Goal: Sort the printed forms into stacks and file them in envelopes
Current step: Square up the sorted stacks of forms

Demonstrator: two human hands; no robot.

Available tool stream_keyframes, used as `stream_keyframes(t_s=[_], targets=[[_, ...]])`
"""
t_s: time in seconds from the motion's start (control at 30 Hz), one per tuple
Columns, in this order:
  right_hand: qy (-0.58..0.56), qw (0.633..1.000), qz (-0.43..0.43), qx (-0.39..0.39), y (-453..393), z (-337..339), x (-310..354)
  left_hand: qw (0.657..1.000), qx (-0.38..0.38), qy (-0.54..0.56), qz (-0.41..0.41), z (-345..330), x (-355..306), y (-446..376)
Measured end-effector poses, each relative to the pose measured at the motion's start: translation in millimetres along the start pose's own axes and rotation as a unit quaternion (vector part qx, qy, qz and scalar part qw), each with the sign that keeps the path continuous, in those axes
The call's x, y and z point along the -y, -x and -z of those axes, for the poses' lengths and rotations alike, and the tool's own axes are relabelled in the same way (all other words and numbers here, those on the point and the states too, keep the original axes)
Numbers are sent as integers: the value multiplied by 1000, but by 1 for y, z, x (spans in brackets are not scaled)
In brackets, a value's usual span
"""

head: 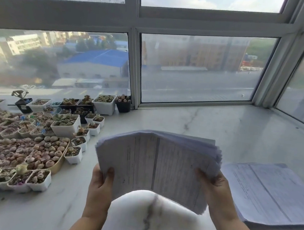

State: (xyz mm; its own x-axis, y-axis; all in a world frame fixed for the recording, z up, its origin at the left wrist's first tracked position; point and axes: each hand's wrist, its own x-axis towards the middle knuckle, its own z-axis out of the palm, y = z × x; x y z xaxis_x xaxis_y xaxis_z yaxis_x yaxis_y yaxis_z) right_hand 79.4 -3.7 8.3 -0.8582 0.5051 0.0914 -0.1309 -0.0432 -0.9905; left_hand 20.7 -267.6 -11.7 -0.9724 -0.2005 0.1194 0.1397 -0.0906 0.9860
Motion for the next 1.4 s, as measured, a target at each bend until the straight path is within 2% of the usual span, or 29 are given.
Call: stream_keyframes(t_s=[0.13,0.3,0.47,0.6,0.77,0.9,0.97,1.07,1.13,1.27,1.33,1.4], targets=[[2,999,34,6,0,1,18,998,6,59,-5,0,-19,1],[17,998,64,-16,10,4,8,998,-38,-6,-42,1,-26,4],[-17,995,64,-69,14,-5,14,993,-90,71,38,-19,-57,-4],[-3,992,51,-112,14,-13,29,987,-127,64,72,-22,-63,-11],[1,990,32,-136,10,-18,37,987,-143,32,59,-14,-64,-15],[-9,992,41,-123,7,-20,38,993,-113,-26,-11,-12,-68,-8],[-26,993,44,-104,5,-19,37,992,-113,-58,-12,-12,-67,-9],[-31,998,27,-40,3,-15,34,989,-121,-82,-12,-11,-63,-14],[-10,1000,14,7,0,-8,29,994,-87,-63,-24,-7,-60,-18],[61,993,-40,97,-6,17,15,998,47,-34,33,7,-43,-22],[82,990,-74,90,-5,21,6,994,70,-34,75,14,-24,-19],[76,991,-87,63,-3,16,1,995,51,-40,81,14,-10,-14]])
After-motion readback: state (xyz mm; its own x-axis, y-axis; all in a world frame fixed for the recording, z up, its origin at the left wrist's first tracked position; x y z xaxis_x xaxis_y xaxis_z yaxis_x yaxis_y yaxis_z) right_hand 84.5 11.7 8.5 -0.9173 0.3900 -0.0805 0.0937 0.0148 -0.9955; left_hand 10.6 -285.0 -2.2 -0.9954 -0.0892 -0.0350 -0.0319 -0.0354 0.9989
